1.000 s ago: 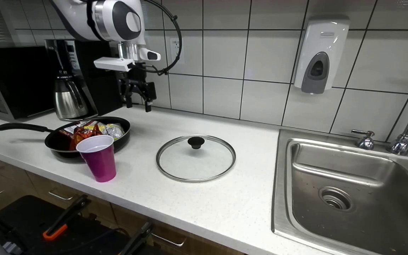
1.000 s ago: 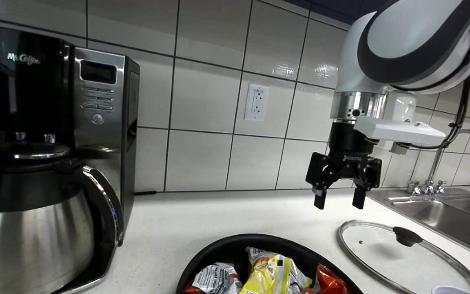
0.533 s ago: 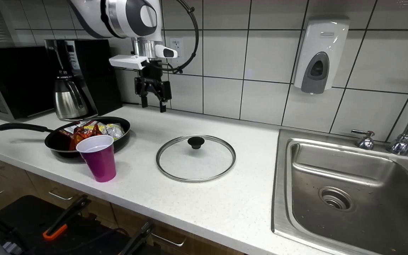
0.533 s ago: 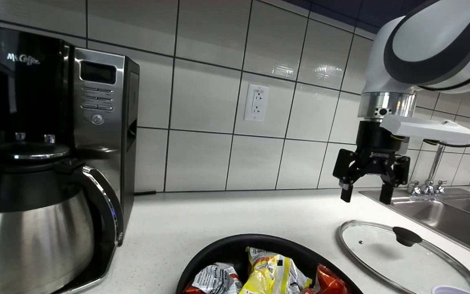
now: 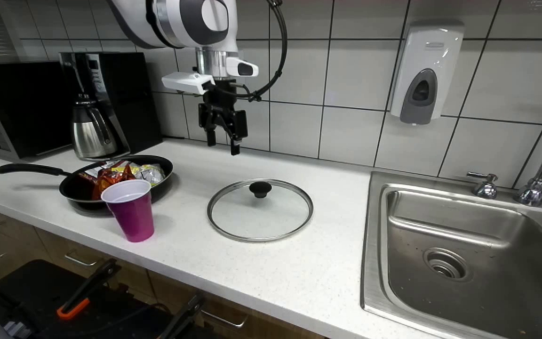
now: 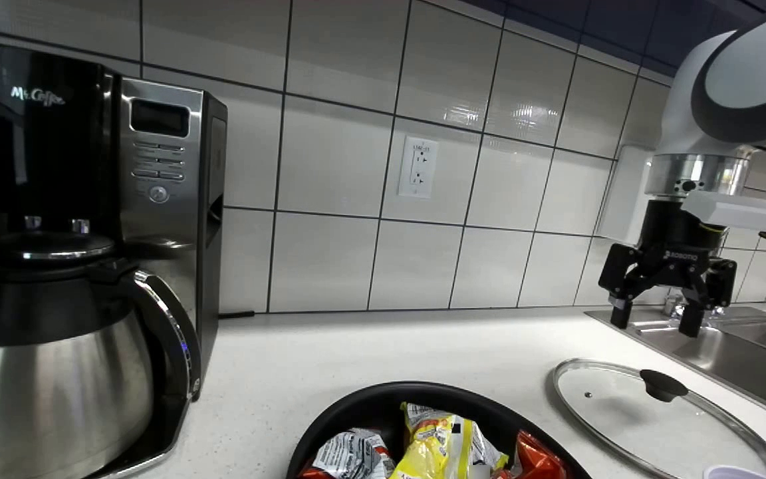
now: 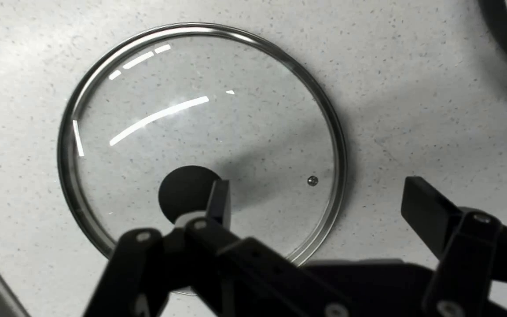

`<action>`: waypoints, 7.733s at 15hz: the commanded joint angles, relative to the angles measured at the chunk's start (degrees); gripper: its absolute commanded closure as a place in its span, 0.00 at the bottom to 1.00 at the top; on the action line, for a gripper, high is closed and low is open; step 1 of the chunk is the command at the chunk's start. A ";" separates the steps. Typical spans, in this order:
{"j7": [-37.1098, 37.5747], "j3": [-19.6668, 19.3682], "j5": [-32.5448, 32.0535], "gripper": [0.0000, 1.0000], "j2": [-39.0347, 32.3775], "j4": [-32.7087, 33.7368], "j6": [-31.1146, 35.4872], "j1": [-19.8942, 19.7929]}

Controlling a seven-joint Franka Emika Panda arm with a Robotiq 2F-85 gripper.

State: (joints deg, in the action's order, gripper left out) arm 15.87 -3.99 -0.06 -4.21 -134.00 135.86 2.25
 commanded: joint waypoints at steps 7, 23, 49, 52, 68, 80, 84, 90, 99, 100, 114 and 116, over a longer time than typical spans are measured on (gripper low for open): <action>-0.79 -2.86 -1.55 0.00 3.16 -6.28 7.89 -5.83; -1.24 -3.75 -0.29 0.00 -8.43 -4.30 20.21 -5.91; -0.45 -4.26 -0.66 0.61 -11.30 -2.39 22.00 -3.70; 0.27 -4.75 -1.45 0.61 -10.09 -2.56 22.19 -2.64; 2.00 -3.94 -4.23 0.61 -10.39 5.01 18.98 2.97; 7.09 -1.57 -10.06 0.61 -10.90 10.83 13.49 9.94; 7.47 0.06 -10.92 0.61 -11.16 12.86 11.30 11.17; 7.29 2.24 -11.58 0.61 -11.38 14.98 9.07 12.68; 6.27 5.70 -11.10 0.61 -11.19 17.02 8.06 14.67; 6.07 6.21 -10.78 0.61 -11.20 17.28 7.85 14.77; 5.17 10.95 -9.93 0.61 -9.90 17.03 5.80 16.97; 4.79 11.62 -9.49 0.61 -9.68 16.90 5.53 17.17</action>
State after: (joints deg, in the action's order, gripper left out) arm 21.36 6.49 -9.72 -16.47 -117.88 144.58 19.33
